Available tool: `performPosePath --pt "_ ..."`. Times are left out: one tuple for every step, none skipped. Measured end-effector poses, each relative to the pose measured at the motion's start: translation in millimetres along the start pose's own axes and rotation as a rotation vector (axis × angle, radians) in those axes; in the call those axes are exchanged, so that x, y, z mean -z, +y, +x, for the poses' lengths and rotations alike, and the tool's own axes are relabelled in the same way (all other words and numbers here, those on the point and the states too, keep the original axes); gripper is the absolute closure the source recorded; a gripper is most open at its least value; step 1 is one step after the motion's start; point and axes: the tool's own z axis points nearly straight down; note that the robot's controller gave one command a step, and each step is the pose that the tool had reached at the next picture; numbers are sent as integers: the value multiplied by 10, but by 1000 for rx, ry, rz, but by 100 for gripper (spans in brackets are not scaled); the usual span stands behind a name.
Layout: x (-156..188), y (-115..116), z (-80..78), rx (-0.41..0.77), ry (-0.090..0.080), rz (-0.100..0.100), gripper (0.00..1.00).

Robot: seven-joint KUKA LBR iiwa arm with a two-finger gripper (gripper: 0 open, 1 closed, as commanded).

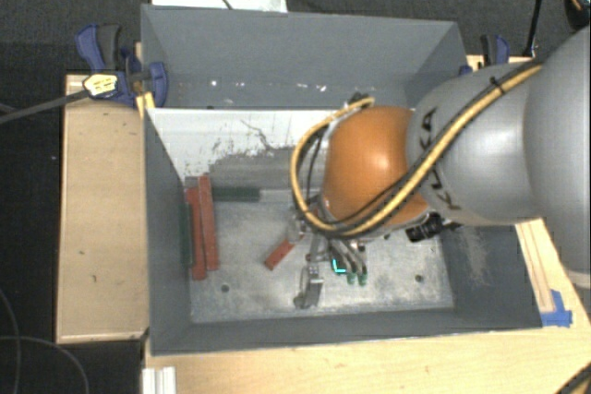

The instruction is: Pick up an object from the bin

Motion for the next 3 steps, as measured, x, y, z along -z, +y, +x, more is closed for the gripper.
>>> performPosePath --pt "-624 -62 -881 305 -9 1 0" --pt "-611 -54 -881 299 -10 -1 100" --pt "449 445 -650 317 -16 -3 100"
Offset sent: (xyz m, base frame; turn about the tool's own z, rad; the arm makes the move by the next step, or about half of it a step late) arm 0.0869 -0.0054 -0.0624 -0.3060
